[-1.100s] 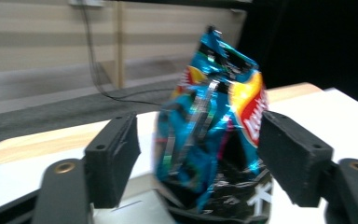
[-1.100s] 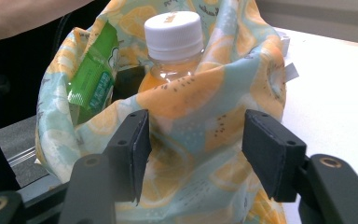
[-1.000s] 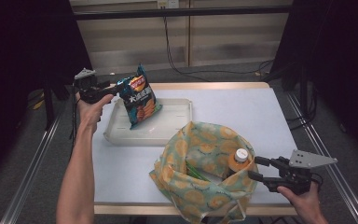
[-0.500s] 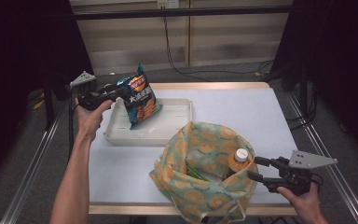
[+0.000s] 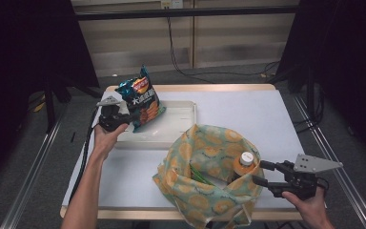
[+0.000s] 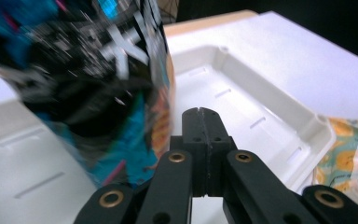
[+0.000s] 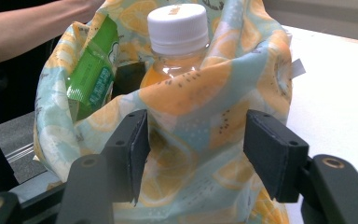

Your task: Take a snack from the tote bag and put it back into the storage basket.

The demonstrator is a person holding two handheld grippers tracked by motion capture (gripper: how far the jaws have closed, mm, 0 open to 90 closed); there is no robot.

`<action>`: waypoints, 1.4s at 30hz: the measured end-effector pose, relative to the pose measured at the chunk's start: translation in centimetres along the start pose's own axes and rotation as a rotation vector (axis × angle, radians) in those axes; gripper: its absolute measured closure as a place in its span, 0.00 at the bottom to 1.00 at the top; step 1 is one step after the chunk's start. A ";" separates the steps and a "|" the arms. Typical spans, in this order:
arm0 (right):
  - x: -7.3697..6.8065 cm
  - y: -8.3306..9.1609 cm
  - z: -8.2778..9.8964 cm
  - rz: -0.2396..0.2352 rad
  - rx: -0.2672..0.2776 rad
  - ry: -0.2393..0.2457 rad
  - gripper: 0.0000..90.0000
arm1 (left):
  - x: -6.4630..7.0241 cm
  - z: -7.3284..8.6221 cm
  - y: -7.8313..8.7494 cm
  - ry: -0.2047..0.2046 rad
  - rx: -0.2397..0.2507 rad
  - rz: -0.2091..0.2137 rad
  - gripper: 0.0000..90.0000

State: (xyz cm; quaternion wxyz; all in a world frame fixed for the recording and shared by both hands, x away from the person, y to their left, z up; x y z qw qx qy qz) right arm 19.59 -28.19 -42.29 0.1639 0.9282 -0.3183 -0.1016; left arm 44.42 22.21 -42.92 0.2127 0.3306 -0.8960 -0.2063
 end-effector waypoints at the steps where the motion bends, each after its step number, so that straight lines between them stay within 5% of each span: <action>1: 0.0 0.0 0.0 0.000 0.002 0.002 0.45 | 0.0 0.1 -0.3 -0.003 -0.007 0.005 1.00; 10: -0.2 0.2 0.1 -0.003 0.005 0.002 0.44 | -0.4 1.2 -3.0 0.023 -0.100 -0.036 1.00; 23: -0.1 0.3 0.0 -0.002 0.007 0.005 0.44 | -1.6 0.3 -4.4 0.026 -0.221 -0.134 1.00; 36: 0.0 0.4 0.1 0.003 0.009 0.002 0.44 | -2.8 0.1 -3.9 0.055 -0.257 -0.178 1.00; 42: -0.1 0.5 0.1 0.003 0.010 0.002 0.44 | -4.1 0.6 -3.2 0.107 -0.241 -0.197 1.00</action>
Point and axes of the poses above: each handheld gripper's, and its own axes: y roughly backward along the jaws, z roughly out of its underside, x roughly to its right, the point moved 1 cm from there along -y, roughly forward along the jaws, and after that the axes turned 4 degrees about y, right-handed, at the moved point
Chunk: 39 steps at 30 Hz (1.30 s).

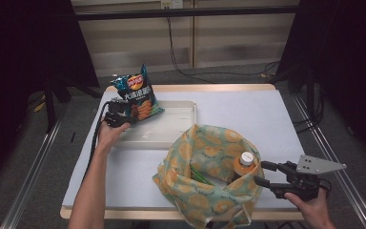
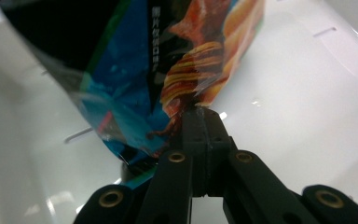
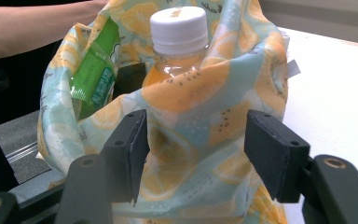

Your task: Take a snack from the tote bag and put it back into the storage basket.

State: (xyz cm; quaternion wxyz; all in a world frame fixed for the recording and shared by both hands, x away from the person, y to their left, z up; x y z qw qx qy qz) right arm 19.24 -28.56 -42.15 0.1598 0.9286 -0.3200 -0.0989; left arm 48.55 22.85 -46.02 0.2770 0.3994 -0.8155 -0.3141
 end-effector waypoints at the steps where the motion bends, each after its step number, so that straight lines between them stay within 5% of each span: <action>1: 0.0 0.0 0.0 0.001 -0.001 0.001 0.44 | -0.1 0.1 0.1 0.007 0.007 0.005 1.00; 6: 0.1 -0.1 0.0 0.004 -0.004 -0.003 0.44 | -0.8 0.2 0.3 0.012 0.009 -0.005 1.00; 16: 0.1 -0.1 0.0 0.001 -0.004 -0.003 0.44 | -2.1 0.6 0.3 0.125 0.055 -0.008 0.97; 17: 0.1 -0.1 0.0 0.000 -0.003 -0.006 0.44 | -2.1 0.7 0.2 0.099 0.036 -0.015 0.96; 22: 0.0 -0.2 -0.1 -0.006 0.000 0.001 0.44 | -2.0 0.7 0.1 0.093 0.048 -0.034 0.93; 29: 0.1 -0.1 -0.1 -0.006 0.000 -0.007 0.45 | -1.3 0.8 1.5 0.071 0.082 0.012 0.88; 33: 0.1 -0.1 -0.1 -0.003 -0.002 -0.003 0.45 | 0.1 1.3 2.1 0.041 0.109 0.005 0.77; 39: -0.1 -0.1 -0.2 -0.001 -0.001 0.001 0.45 | 2.3 1.8 4.3 -0.025 0.187 0.053 0.62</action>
Point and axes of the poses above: each handheld gripper's, and its own axes: y roughly backward along the jaws, z roughly out of its underside, x roughly to its right, the point moved 1 cm from there along -y, roughly forward along the jaws, and after that the axes turned 4 degrees about y, right-handed, at the moved point
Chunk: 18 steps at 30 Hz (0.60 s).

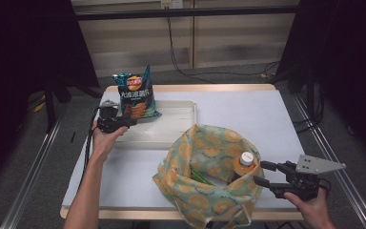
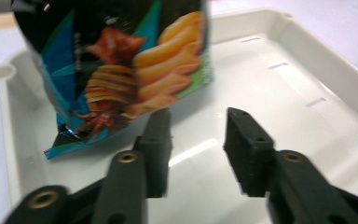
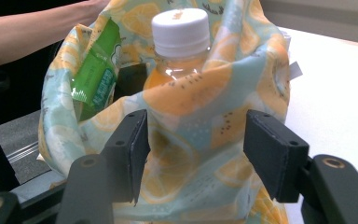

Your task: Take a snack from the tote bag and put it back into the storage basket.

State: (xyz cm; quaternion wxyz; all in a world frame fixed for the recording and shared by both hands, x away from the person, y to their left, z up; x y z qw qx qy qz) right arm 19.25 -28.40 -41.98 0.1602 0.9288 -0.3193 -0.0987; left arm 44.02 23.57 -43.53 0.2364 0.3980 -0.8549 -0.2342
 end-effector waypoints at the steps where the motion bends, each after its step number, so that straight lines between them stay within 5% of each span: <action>1: 0.0 0.0 -0.1 0.001 0.002 -0.002 0.45 | 0.4 0.1 0.4 -0.001 0.014 0.010 0.60; 4: -0.1 0.0 -0.2 0.002 0.009 -0.001 0.47 | 1.6 0.3 1.4 -0.029 0.040 0.039 0.59; 10: -0.3 -0.1 -0.4 0.009 0.016 -0.015 0.51 | 4.1 1.1 2.6 -0.102 0.083 0.167 0.67; 18: -0.7 0.0 -0.8 0.006 0.023 -0.009 0.58 | 8.3 1.9 4.5 -0.200 0.091 0.213 0.78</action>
Point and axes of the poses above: each handheld gripper's, and its own axes: y roughly backward along the jaws, z roughly out of its underside, x roughly to its right, the point moved 1 cm from there along -y, roughly forward along the jaws, and after that the axes turned 4 degrees about y, right-handed, at the moved point
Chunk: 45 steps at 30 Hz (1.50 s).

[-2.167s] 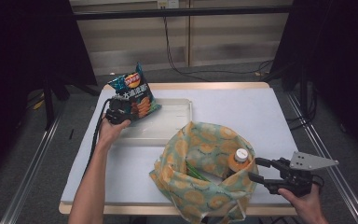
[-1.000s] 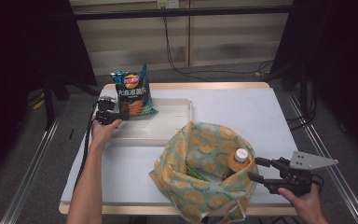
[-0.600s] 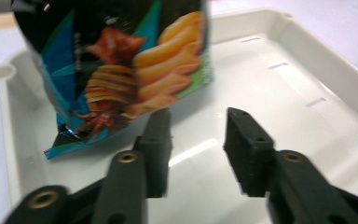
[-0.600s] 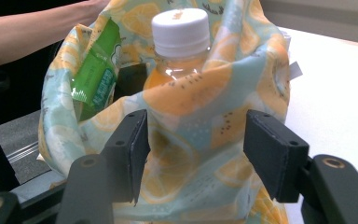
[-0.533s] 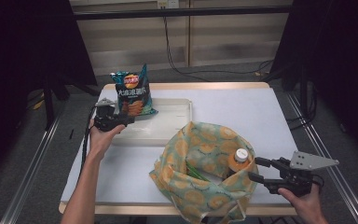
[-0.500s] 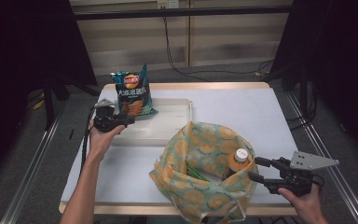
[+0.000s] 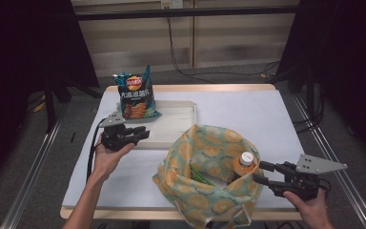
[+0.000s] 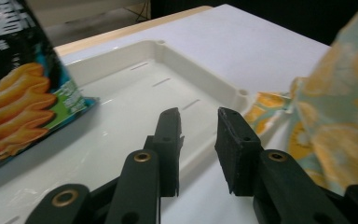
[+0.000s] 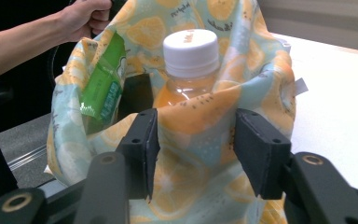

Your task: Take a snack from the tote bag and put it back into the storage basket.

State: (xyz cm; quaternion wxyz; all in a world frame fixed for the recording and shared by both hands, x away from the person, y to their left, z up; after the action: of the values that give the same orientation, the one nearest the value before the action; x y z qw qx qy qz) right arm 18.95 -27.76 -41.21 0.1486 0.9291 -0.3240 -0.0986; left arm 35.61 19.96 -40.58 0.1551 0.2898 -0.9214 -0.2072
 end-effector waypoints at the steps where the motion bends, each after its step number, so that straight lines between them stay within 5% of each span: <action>1: -0.1 0.0 0.0 -0.002 0.001 0.001 0.59 | 0.6 0.1 0.2 -0.010 0.000 0.010 0.80; 8: -0.6 0.6 -0.6 -0.001 0.018 0.010 0.67 | 4.1 0.6 1.1 -0.058 0.008 0.093 0.90; 10: -0.8 0.7 -0.7 -0.003 0.020 0.009 0.69 | 4.9 0.7 1.1 -0.042 0.024 0.136 0.89; 15: -1.6 0.9 -1.3 -0.021 0.027 0.016 0.72 | 6.8 1.0 1.3 -0.082 -0.002 0.135 0.85; 19: -2.5 0.5 -2.1 -0.049 0.021 0.035 0.74 | 8.1 1.4 1.0 -0.080 0.018 0.181 0.81; 34: -4.8 -4.9 -4.4 -0.188 -0.025 0.087 0.73 | 9.3 0.3 -0.1 -0.047 0.068 0.237 0.55; 35: -5.0 -5.4 -4.4 -0.193 -0.030 0.089 0.73 | 9.3 0.5 -0.4 -0.052 0.057 0.234 0.58; 37: -5.2 -6.4 -4.4 -0.202 -0.048 0.087 0.74 | 9.3 0.9 -0.9 -0.097 0.021 0.194 0.84; 39: -5.3 -7.1 -4.3 -0.198 -0.063 0.082 0.74 | 8.9 1.4 -1.3 -0.071 -0.018 0.196 1.00; 45: -5.8 -8.7 -4.1 -0.203 -0.072 0.056 0.75 | 8.2 3.1 -1.7 -0.061 -0.112 0.161 1.00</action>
State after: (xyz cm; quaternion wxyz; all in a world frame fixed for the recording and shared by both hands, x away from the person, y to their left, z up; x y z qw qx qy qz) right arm 20.57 -16.78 -39.84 0.1802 0.9536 -0.2200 -0.0988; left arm 28.70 14.68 -42.65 0.1592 0.1994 -0.9330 -0.2537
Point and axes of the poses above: each handheld gripper's, and its own axes: y roughly backward along the jaws, z roughly out of its underside, x roughly to its right, the point moved 1 cm from there along -y, roughly forward along the jaws, and after that the axes turned 4 degrees about y, right-handed, at the moved point
